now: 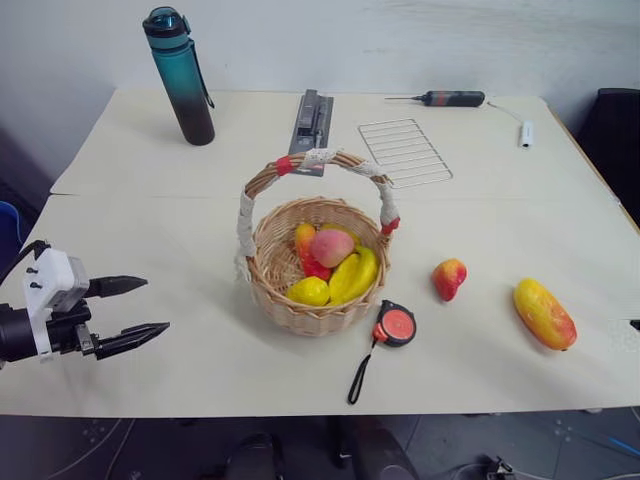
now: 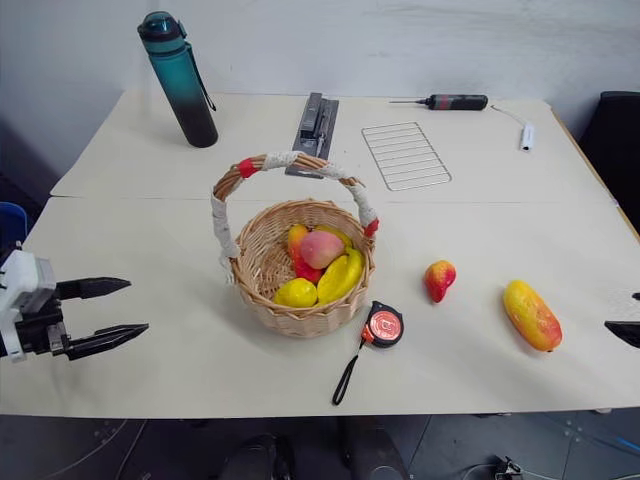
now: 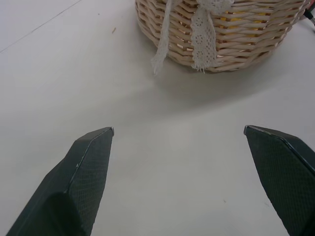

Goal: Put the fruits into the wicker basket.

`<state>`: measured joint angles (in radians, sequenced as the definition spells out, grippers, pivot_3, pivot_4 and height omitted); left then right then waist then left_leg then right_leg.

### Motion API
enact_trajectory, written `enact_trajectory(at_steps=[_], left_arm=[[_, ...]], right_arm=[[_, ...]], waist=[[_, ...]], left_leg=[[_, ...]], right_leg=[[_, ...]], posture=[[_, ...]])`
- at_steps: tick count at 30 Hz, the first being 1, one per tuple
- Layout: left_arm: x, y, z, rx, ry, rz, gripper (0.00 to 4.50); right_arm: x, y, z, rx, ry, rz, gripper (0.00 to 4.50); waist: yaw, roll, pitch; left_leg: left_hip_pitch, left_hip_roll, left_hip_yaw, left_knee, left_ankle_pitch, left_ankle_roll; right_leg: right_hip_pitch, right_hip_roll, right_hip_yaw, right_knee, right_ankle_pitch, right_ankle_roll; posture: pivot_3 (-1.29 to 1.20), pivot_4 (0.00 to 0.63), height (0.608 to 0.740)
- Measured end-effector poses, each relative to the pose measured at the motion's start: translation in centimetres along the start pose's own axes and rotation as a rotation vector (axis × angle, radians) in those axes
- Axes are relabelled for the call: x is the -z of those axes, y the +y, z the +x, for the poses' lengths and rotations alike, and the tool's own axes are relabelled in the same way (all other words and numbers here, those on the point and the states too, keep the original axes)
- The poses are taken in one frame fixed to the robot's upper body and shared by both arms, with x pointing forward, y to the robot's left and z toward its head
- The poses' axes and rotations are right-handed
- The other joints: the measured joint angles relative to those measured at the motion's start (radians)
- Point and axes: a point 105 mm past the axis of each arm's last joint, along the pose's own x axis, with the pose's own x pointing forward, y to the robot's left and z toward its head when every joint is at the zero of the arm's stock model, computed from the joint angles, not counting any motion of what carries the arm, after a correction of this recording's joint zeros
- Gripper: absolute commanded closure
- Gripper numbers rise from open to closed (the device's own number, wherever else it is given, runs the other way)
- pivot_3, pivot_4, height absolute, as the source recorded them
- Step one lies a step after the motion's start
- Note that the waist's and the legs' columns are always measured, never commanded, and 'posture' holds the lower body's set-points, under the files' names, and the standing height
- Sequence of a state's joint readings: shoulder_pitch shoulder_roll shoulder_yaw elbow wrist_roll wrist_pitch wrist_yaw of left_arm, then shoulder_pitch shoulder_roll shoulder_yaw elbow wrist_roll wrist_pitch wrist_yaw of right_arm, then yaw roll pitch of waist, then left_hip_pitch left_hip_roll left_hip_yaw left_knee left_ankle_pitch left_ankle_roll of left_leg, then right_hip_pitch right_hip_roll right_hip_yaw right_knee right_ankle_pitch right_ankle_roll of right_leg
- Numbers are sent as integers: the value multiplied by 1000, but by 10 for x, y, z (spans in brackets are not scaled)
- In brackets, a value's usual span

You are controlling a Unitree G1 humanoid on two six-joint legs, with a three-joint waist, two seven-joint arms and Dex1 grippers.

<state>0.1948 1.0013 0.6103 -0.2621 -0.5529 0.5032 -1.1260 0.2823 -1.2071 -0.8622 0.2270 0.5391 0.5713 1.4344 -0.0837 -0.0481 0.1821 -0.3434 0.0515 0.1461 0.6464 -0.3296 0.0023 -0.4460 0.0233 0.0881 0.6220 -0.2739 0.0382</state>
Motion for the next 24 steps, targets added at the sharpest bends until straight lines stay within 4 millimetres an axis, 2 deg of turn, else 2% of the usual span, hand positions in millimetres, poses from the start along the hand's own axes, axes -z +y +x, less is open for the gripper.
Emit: enact_trajectory(at_steps=[7, 12, 17, 21, 24], left_arm=[[-8, 8, 1, -28, -23, -8, 39], [-6, 10, 6, -19, -22, -23, 39], [-7, 11, 12, -20, -35, -11, 39], [-8, 12, 18, -20, -46, -11, 39], [-17, 13, 23, 2, -71, -5, 39]], right_arm=[[10, 4, 4, -6, 8, -4, 0], [12, 1, 4, 23, 15, -34, 0], [23, -11, 7, 119, 64, -123, 0], [18, -15, 7, 145, 38, -141, 0], [5, -6, 12, 101, 3, -142, 0]], waist=[[1, 1, 0], [-2, 1, 0], [0, 1, 0], [0, 1, 0], [-2, 1, 0]], left_leg=[[0, -1, 0, 1, 0, 0], [1, 0, 1, 1, 0, 0], [1, -1, 1, 1, 0, 0], [3, -1, 1, 2, 1, -1], [4, -1, 1, 2, 2, -1]], right_leg=[[1, 0, 0, 0, 0, 0], [1, 0, 1, 1, 0, 0], [1, 0, 1, 2, 0, 0], [1, 0, 1, 4, 0, 0], [1, 0, 2, 6, 0, 0]], posture=[[0, 150, 740], [0, 150, 740], [0, 150, 740], [0, 150, 740], [0, 150, 740]])
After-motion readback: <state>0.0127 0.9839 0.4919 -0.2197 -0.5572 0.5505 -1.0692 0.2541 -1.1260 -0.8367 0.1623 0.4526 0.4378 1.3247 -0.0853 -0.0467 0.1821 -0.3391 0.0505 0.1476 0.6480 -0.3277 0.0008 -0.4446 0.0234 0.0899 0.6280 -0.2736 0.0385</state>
